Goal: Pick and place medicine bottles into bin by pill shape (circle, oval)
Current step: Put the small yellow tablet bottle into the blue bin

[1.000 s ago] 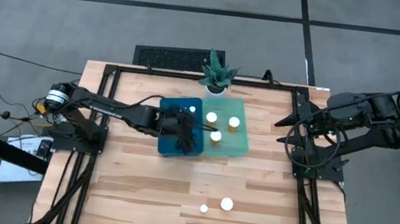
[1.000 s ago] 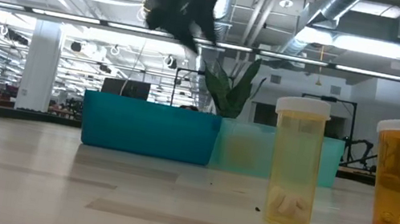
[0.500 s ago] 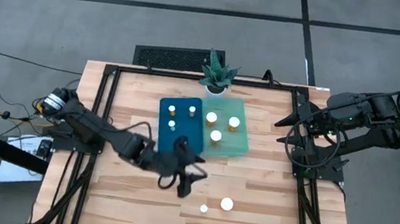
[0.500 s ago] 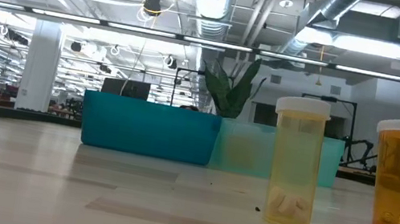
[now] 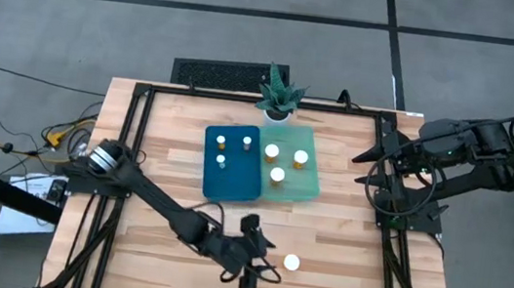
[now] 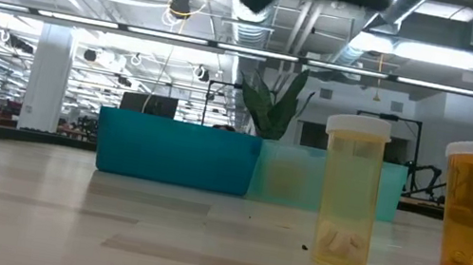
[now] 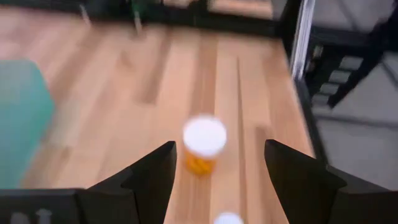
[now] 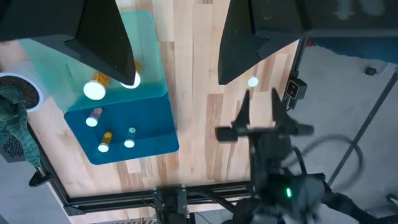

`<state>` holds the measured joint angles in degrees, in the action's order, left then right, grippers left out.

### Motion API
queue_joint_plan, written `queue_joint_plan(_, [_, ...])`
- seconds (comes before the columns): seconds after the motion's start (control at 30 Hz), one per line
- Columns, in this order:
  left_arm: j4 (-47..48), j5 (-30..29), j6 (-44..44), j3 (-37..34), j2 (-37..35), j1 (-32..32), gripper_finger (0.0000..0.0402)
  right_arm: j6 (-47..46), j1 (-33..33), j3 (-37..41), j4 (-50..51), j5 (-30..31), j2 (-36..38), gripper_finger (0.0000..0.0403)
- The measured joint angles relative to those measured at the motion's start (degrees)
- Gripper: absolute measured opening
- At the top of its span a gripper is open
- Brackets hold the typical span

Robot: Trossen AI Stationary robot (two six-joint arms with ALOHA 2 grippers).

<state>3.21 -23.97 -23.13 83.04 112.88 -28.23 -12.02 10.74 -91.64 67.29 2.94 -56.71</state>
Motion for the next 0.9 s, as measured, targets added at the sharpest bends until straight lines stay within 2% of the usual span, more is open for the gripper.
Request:
queue_joint_plan(0.2, [-0.1, 4.4, -0.8, 4.8, 8.5, -0.3, 0.0238, -0.1, 0.0, 0.0, 0.1, 0.0, 0.0, 0.0238])
queue_joint_plan(0.33, [0.2, 3.7, -2.3, 5.8, 10.8, -1.3, 0.0238, -0.1, 0.0, 0.0, 0.1, 0.0, 0.0, 0.0238])
queue_joint_plan(0.57, [8.3, -0.1, -6.9, 5.6, 11.0, -3.7, 0.0238, -0.6, 0.0, 0.0, 0.0, 0.0, 0.0, 0.0238])
queue_joint_plan(0.9, [9.5, -4.1, -9.7, 5.6, 11.0, -4.5, 0.0231, -0.6, 0.0, 0.0, -0.2, 0.0, 0.0, 0.0238])
